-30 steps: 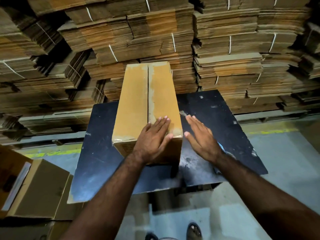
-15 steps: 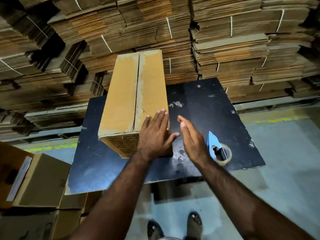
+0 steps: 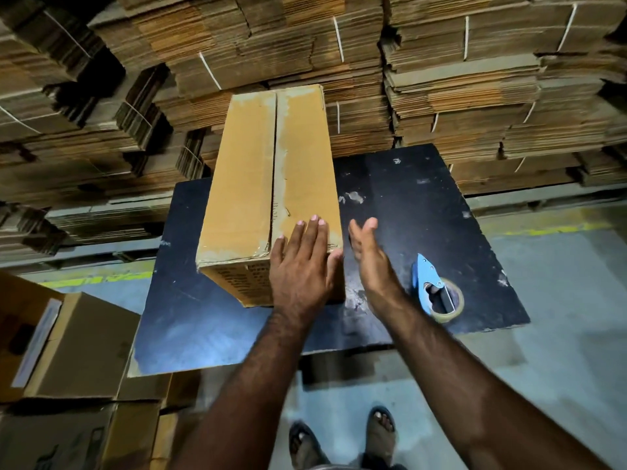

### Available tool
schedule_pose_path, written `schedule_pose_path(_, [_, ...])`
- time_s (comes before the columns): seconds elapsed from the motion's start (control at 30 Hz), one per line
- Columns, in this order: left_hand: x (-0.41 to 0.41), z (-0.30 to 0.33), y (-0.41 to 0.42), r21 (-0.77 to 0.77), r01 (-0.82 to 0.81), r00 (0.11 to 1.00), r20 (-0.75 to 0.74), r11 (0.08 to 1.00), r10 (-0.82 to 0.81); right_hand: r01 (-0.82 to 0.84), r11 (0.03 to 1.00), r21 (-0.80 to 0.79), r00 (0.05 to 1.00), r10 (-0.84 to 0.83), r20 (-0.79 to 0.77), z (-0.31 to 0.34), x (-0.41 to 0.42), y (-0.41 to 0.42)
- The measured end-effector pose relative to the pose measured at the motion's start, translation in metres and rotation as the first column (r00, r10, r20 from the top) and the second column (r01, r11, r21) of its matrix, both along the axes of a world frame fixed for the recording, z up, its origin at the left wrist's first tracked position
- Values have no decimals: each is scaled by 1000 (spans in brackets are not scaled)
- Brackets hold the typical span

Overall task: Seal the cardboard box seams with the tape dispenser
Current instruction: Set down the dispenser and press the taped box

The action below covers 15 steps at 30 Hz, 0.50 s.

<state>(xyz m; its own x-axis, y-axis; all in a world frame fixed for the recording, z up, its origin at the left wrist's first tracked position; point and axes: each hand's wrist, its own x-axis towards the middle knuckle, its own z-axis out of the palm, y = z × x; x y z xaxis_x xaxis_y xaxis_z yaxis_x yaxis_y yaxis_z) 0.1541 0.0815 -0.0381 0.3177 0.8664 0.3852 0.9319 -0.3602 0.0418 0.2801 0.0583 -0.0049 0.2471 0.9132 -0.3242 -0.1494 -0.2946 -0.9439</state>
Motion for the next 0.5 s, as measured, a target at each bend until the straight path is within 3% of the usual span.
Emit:
schedule_pose_path(0.1, [-5,-8,5,72,31,997,-66,997,-26,92,993,74,994,-88,-58,-4,-7,-23])
schedule_pose_path(0.23, [-8,-10,7,113,90,994,-68,990,-83,53,997,62,963,-67,260,1,-39,-31])
schedule_pose_path(0.4, [-22,-7,14,68,218,974,-76,974,-212,25,999,-39,961,-13,275,3,-25,1])
schedule_pose_path(0.5, [-23,-6,13,8,250,966,-77,968,-248,-21,998,54,894,-5,449,-9,-30,-6])
